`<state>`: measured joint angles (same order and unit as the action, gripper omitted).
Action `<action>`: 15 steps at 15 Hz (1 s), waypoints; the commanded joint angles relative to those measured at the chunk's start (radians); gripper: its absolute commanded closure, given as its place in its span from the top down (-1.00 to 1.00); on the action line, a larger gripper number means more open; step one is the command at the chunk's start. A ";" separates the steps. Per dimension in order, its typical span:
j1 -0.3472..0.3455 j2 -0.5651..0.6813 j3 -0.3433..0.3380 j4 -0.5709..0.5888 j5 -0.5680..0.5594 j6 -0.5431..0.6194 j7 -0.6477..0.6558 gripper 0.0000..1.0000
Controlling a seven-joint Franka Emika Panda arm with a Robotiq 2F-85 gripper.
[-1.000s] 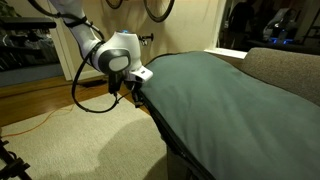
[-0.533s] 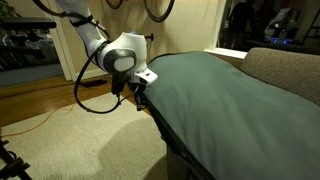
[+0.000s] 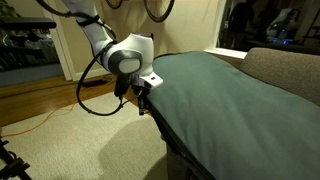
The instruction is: Close the zip on the green bag
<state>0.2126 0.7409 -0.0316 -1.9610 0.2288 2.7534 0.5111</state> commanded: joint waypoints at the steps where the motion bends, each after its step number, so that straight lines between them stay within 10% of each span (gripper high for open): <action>1: -0.065 0.019 -0.009 0.030 0.023 -0.032 -0.024 -0.93; 15: -0.185 0.044 0.010 0.050 0.100 -0.099 -0.099 -0.93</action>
<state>0.0907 0.7509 0.0025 -1.9449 0.3186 2.6661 0.4420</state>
